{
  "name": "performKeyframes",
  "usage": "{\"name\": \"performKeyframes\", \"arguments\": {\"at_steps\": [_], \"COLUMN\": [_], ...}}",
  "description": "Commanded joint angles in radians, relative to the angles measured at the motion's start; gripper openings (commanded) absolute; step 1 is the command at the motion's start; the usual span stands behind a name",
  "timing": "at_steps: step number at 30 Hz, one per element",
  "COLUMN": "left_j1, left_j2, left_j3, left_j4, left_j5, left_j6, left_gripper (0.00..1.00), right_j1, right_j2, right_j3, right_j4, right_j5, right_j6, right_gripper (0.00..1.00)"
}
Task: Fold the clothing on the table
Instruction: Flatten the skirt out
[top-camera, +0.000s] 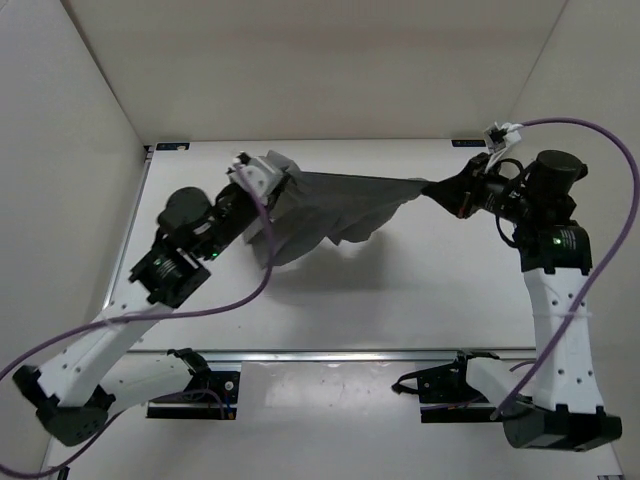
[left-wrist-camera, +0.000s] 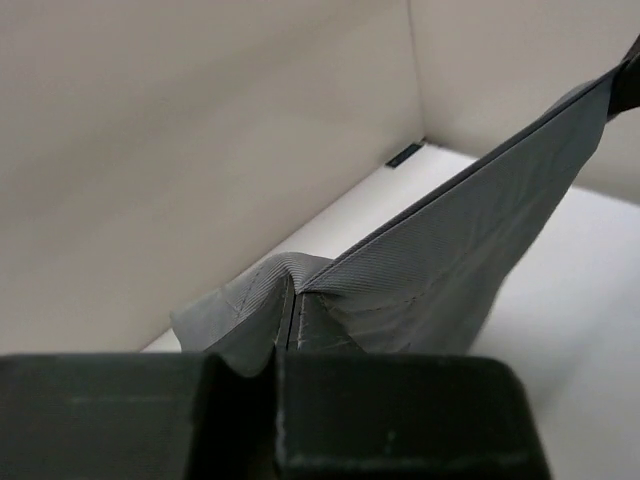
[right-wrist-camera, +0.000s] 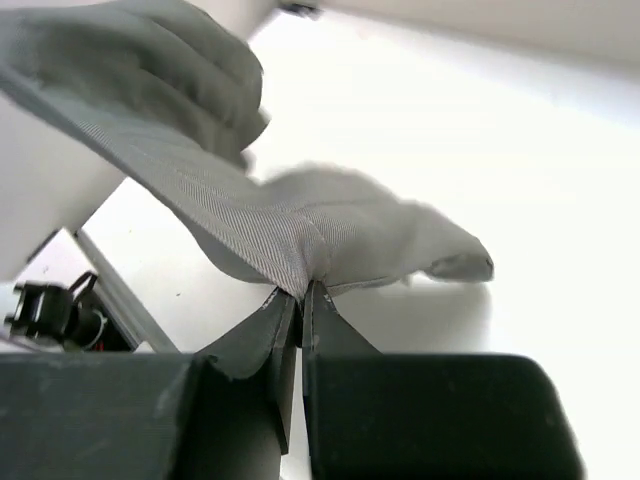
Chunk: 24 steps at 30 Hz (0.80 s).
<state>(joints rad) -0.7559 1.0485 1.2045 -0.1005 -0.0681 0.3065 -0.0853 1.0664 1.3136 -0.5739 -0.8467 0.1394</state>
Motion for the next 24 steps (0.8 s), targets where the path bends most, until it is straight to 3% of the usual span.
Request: {"name": "performKeyframes", "arguments": {"at_steps": [1, 6, 13, 16, 19, 20, 24], "left_j1": [0.050, 0.122, 0.156, 0.158, 0.147, 0.145, 0.122], "left_j2": [-0.116, -0.127, 0.077, 0.201, 0.292, 0.306, 0.292], "left_j3": [0.026, 0.003, 0.078, 0.165, 0.307, 0.360, 0.425], "left_j4": [-0.134, -0.157, -0.153, -0.150, -0.188, -0.198, -0.226], "left_j5": [0.023, 0.019, -0.099, -0.191, -0.251, -0.246, -0.271], "left_j6": [-0.081, -0.079, -0.011, 0.055, 0.126, 0.132, 0.149], "left_gripper": [0.00, 0.00, 0.00, 0.00, 0.00, 0.00, 0.00], "right_j1": [0.022, 0.109, 0.185, 0.206, 0.217, 0.213, 0.173], "right_j2": [-0.006, 0.072, 0.309, 0.442, 0.567, 0.593, 0.506], "right_j3": [0.080, 0.171, 0.291, 0.442, 0.776, 0.818, 0.747], "right_j4": [-0.038, -0.053, -0.020, -0.082, -0.212, -0.225, -0.167], "right_j5": [0.084, 0.110, 0.202, 0.263, 0.346, 0.357, 0.311], "right_j6": [-0.052, -0.066, -0.116, -0.164, -0.211, -0.215, -0.178], "right_gripper": [0.00, 0.00, 0.00, 0.01, 0.00, 0.00, 0.00]}}
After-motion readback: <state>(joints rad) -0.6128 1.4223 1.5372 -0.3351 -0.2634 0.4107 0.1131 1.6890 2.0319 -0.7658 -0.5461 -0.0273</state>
